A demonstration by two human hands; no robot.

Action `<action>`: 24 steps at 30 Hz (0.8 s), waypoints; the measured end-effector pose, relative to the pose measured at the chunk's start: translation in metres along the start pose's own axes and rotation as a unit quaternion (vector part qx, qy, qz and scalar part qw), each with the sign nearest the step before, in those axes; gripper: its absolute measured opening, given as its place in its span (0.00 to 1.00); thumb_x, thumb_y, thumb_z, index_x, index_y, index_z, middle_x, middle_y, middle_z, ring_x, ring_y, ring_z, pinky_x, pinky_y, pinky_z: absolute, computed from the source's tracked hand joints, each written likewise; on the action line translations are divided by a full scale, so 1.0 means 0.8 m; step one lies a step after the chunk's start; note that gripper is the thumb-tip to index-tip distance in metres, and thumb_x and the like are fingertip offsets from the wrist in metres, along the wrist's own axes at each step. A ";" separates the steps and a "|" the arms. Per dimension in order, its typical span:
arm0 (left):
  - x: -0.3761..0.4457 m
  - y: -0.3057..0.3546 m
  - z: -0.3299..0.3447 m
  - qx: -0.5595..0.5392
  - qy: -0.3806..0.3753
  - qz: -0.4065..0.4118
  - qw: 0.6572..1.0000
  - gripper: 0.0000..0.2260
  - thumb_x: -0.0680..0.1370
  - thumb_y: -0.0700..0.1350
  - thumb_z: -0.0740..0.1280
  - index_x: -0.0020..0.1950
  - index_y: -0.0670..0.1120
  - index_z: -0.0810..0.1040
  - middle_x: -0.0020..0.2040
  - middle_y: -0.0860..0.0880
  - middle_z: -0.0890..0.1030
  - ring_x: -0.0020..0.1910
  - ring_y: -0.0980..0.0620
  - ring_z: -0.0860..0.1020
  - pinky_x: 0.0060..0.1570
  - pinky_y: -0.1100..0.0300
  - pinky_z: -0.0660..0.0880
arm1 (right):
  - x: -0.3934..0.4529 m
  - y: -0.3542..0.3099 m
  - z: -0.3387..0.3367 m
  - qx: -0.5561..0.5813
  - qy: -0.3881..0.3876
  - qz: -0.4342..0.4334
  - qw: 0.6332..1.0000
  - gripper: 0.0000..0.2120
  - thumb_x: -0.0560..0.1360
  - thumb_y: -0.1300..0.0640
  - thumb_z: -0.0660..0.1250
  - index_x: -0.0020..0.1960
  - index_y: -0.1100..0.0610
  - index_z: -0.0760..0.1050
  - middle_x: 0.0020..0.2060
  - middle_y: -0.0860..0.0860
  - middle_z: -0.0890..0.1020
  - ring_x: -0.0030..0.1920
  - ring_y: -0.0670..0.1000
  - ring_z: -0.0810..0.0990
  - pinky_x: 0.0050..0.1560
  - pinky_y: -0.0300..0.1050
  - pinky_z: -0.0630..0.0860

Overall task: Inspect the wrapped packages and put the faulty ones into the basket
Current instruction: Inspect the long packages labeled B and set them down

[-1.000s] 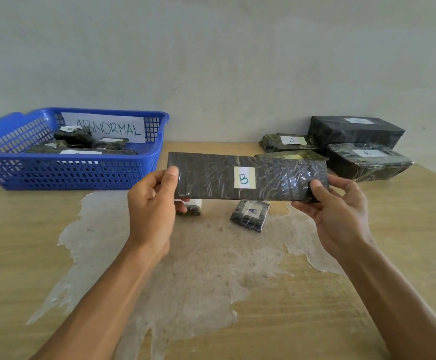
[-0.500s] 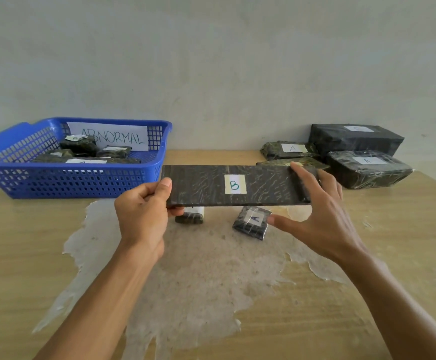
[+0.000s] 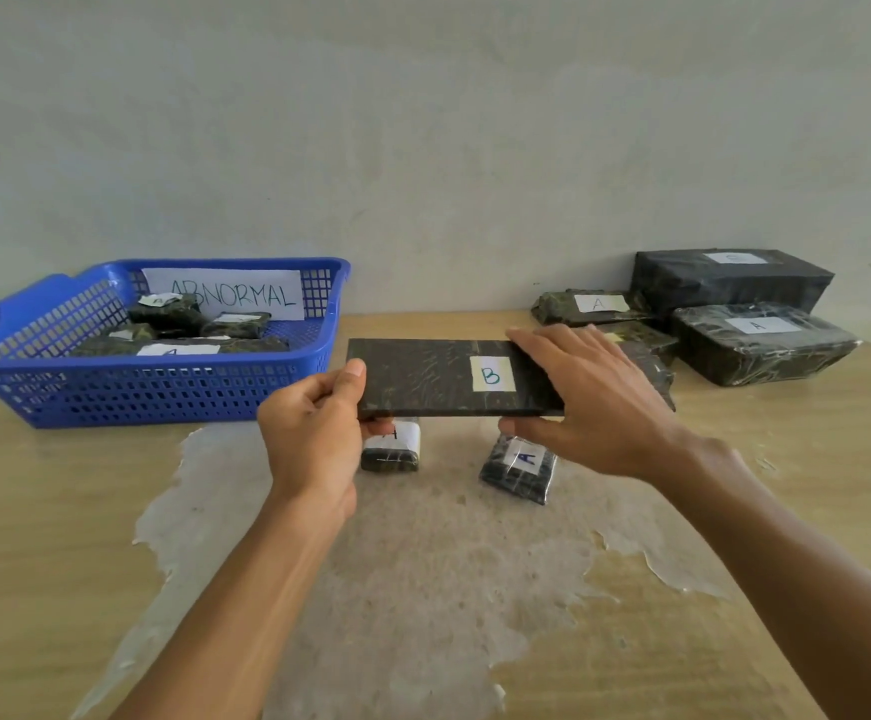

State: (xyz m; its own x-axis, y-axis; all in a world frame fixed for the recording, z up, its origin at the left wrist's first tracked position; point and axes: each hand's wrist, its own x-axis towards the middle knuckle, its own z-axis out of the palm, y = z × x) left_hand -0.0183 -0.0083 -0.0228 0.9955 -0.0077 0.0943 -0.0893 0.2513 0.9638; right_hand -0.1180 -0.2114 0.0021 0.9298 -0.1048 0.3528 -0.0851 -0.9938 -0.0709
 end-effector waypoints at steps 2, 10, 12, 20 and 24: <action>0.004 0.002 0.007 -0.015 -0.012 -0.009 1.000 0.12 0.81 0.41 0.68 0.39 0.38 0.80 0.39 0.42 0.82 0.27 0.53 0.79 0.30 0.62 0.80 | 0.014 0.010 -0.005 0.024 -0.025 0.013 0.999 0.47 0.68 0.33 0.74 0.79 0.49 0.60 0.65 0.46 0.73 0.62 0.48 0.69 0.63 0.47 0.65; 0.034 -0.011 0.013 0.078 -0.083 -0.037 0.993 0.15 0.85 0.52 0.57 0.51 0.47 0.81 0.49 0.45 0.86 0.48 0.48 0.84 0.43 0.56 0.80 | 0.074 0.058 -0.016 0.048 -0.043 0.038 0.997 0.50 0.59 0.27 0.71 0.76 0.49 0.67 0.56 0.46 0.75 0.56 0.49 0.72 0.55 0.45 0.64; 0.039 -0.024 0.005 0.107 -0.075 -0.009 0.991 0.15 0.85 0.52 0.58 0.51 0.48 0.82 0.48 0.46 0.86 0.48 0.50 0.84 0.43 0.58 0.79 | 0.093 0.071 -0.016 0.044 -0.043 0.045 0.997 0.46 0.64 0.30 0.72 0.76 0.51 0.68 0.54 0.47 0.74 0.53 0.50 0.73 0.52 0.46 0.66; 0.054 -0.054 -0.017 0.137 -0.048 0.052 0.988 0.12 0.82 0.44 0.65 0.43 0.48 0.84 0.41 0.46 0.85 0.42 0.53 0.80 0.46 0.52 0.77 | 0.194 0.077 0.024 0.052 -0.086 0.041 0.994 0.34 0.68 0.38 0.77 0.66 0.58 0.76 0.53 0.54 0.81 0.53 0.56 0.78 0.56 0.55 0.76; 0.052 -0.058 -0.017 0.150 -0.076 0.054 0.984 0.09 0.80 0.43 0.68 0.41 0.46 0.83 0.40 0.46 0.84 0.38 0.60 0.79 0.41 0.65 0.77 | 0.243 0.058 0.065 0.050 -0.129 0.037 0.990 0.30 0.69 0.36 0.76 0.62 0.54 0.77 0.51 0.51 0.80 0.52 0.55 0.77 0.49 0.49 0.72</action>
State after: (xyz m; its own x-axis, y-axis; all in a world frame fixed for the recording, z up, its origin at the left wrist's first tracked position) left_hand 0.0273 -0.0073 -0.0671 0.9654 -0.1479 0.2146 -0.2225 -0.0385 0.9742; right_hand 0.0776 -0.2763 0.0192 0.9839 -0.1524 0.0934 -0.1334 -0.9738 -0.1841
